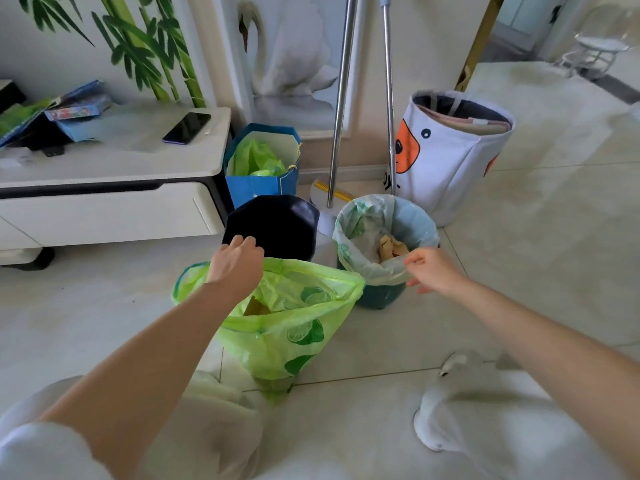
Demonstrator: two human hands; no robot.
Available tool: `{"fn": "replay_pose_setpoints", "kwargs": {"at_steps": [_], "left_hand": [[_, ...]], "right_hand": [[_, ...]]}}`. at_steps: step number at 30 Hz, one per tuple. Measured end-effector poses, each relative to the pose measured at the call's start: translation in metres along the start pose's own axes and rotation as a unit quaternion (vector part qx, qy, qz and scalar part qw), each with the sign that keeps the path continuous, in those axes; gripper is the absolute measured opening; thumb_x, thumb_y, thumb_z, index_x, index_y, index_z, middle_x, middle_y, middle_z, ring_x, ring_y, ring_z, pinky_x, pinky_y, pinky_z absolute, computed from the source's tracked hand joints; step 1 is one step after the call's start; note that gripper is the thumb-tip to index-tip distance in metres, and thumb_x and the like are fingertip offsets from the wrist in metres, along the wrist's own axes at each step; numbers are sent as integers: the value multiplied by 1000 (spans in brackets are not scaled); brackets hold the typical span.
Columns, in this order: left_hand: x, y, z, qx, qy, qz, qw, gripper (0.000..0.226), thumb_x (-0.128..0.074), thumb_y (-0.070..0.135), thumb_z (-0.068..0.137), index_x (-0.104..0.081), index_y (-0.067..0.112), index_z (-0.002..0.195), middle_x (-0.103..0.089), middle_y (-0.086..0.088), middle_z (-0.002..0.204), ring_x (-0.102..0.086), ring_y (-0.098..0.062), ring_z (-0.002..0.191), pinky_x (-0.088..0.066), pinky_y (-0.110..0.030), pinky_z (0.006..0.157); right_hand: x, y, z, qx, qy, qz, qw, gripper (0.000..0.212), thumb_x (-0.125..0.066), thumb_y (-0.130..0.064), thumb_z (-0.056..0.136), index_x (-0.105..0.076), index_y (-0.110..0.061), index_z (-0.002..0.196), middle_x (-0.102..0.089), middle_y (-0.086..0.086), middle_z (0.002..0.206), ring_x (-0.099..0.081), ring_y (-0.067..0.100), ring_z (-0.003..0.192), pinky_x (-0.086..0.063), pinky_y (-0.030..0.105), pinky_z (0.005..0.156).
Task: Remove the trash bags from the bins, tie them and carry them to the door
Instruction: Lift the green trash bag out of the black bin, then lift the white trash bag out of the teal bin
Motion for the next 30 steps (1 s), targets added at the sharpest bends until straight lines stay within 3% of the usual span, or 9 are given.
{"fn": "replay_pose_setpoints", "kwargs": {"at_steps": [5,9,14,17,19,21,24,26,30], "left_hand": [[-13,39,46,1,-34,-97,995,21,-47,16,91,-64,10,101,-58,-8,106,-54,-28,101,-46,-37,70],[-26,72,79,2,-47,-181,982,20,-49,18,91,-65,10,100,-60,-11,107,-58,-31,98,-50,-42,79],[-58,97,112,80,-62,-306,946,31,-51,16,90,-59,11,119,-67,-12,104,-62,-26,91,-52,-36,80],[-75,108,128,160,-102,-344,920,32,-51,16,90,-57,5,120,-66,-16,108,-61,-32,98,-50,-35,82],[-89,113,136,226,-142,-402,876,29,-52,21,90,-60,1,111,-66,-18,104,-65,-37,98,-54,-40,88],[-100,120,142,293,-174,-496,799,31,-50,28,90,-62,1,96,-67,-17,93,-69,-36,90,-58,-47,84],[-111,134,152,355,-182,-599,695,38,-40,32,96,-57,1,110,-67,-19,104,-69,-35,92,-60,-42,69],[-112,139,157,368,-179,-614,675,37,-41,31,97,-54,1,115,-66,-20,107,-69,-35,93,-58,-38,61],[-112,140,165,355,-186,-599,693,27,-58,21,91,-58,1,110,-69,-21,105,-69,-30,80,-58,-35,60]], "right_hand": [[17,30,25,-44,11,17,999,14,-47,-13,93,-59,-11,101,-63,8,93,-65,21,68,-58,42,71],[22,48,47,-78,9,40,996,13,-45,-10,91,-58,-9,86,-62,14,84,-61,25,65,-51,33,58],[22,73,77,-147,19,112,983,23,-45,-21,96,-54,-6,110,-59,15,99,-61,26,75,-54,39,74],[18,84,90,-231,22,201,952,33,-44,-28,97,-48,-9,124,-55,15,110,-61,30,90,-54,43,82],[15,89,97,-272,3,260,927,37,-45,-33,97,-43,-13,128,-52,15,115,-60,34,101,-55,44,84],[12,92,105,-291,-23,331,897,37,-47,-34,96,-41,-15,127,-54,16,114,-60,35,104,-54,47,87],[11,91,117,-294,-50,428,853,32,-47,-30,97,-42,-11,123,-58,16,105,-63,32,97,-56,45,74],[14,91,126,-301,-30,428,852,34,-48,-29,96,-46,-11,124,-59,12,107,-61,28,96,-54,41,70],[28,84,141,-305,60,386,868,38,-54,-22,92,-48,-14,129,-59,9,116,-58,25,98,-50,35,74]]}}
Point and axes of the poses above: each hand's wrist, its own z-axis towards the middle knuckle, its own x-axis out of the back of the hand, y = z × x, the point moved 3 cm from there along z, towards the middle knuckle
